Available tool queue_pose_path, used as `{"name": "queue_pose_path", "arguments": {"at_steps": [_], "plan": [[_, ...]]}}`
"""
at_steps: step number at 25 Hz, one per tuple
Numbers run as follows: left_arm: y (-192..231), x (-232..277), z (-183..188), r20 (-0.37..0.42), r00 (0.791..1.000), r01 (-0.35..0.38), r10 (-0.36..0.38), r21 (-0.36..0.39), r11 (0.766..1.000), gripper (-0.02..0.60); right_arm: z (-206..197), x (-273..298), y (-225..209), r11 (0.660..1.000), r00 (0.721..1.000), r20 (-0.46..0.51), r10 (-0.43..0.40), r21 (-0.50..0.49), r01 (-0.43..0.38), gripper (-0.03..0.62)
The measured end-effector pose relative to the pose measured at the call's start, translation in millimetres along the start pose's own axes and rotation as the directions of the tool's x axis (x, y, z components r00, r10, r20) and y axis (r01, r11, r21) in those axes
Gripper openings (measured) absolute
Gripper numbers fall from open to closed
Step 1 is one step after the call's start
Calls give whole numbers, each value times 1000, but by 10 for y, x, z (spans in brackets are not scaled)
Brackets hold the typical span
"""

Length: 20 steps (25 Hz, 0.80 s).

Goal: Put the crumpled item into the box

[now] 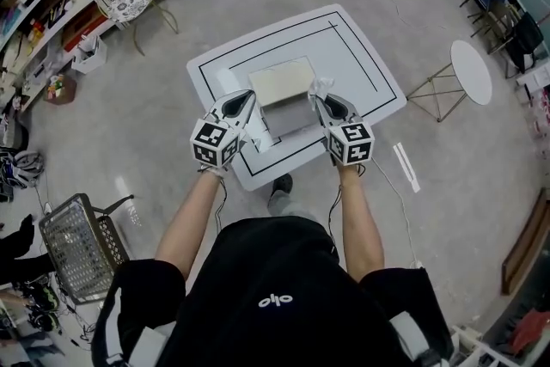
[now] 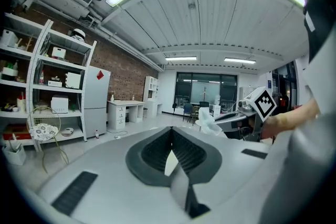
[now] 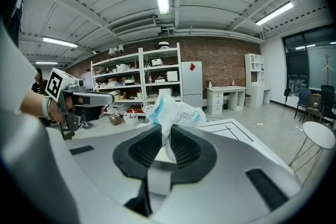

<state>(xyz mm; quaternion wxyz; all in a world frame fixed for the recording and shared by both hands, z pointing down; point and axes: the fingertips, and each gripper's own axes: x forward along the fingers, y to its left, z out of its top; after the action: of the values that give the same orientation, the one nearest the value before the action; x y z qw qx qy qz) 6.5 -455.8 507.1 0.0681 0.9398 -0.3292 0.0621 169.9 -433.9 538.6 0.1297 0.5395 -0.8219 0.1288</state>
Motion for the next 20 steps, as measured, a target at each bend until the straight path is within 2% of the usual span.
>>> {"name": "queue_pose_path", "arguments": {"at_steps": [11,16,20], "plan": [[77,213,-397,-68,998,-2,-1,-45,999,5,-693,534,28,997,981,-175,79,25,-75,60],[98,286,-573,-103,995,-3,-4,-67,998,5,-1012,751,11,994,959,-264,106,30,-101,60],[92,351,-684,-122,993,-1,-9,-79,997,5,-1309,915,-6,991,926,-354,130,22,-131,60]]}}
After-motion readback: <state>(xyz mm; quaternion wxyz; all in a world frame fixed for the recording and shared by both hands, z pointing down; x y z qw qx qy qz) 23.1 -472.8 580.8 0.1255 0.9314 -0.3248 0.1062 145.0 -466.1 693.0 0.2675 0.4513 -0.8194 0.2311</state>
